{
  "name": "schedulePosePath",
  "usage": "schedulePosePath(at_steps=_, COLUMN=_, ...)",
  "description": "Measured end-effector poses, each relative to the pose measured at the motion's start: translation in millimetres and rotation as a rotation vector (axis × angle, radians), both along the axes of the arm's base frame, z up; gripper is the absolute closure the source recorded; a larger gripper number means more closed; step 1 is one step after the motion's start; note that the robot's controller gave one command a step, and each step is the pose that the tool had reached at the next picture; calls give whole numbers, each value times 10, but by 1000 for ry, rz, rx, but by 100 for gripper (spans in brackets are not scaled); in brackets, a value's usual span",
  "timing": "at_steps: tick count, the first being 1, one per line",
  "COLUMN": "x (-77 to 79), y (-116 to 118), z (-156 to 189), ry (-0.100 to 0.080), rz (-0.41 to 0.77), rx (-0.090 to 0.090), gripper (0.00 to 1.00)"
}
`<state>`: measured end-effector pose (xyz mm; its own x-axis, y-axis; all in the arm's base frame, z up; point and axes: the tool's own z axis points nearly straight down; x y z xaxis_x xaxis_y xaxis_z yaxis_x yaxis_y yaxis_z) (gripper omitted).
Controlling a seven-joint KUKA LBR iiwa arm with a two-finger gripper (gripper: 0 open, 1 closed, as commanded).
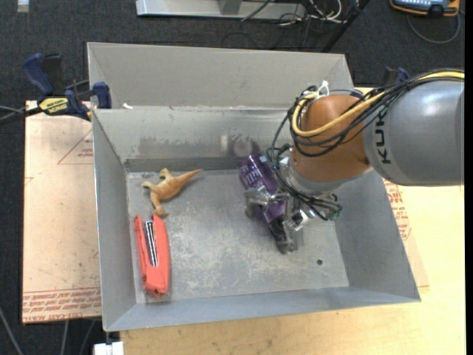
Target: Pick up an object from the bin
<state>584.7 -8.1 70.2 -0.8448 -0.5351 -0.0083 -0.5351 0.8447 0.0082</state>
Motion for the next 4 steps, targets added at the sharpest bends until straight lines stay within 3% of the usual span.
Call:
schedulePosePath(at_steps=1, x=-32, y=-156, z=-4, ry=-3, rz=45, rx=0, gripper=0)
schedulePosePath(at_steps=2, x=92, y=-244, z=71, ry=7, rz=36, rx=1, gripper=0)
schedulePosePath(at_steps=3, x=119, y=-340, z=223, ry=5, rz=-162, rx=6, gripper=0)
schedulePosePath(at_steps=4, x=139, y=-403, z=256, ry=-2, rz=-136, rx=1, gripper=0)
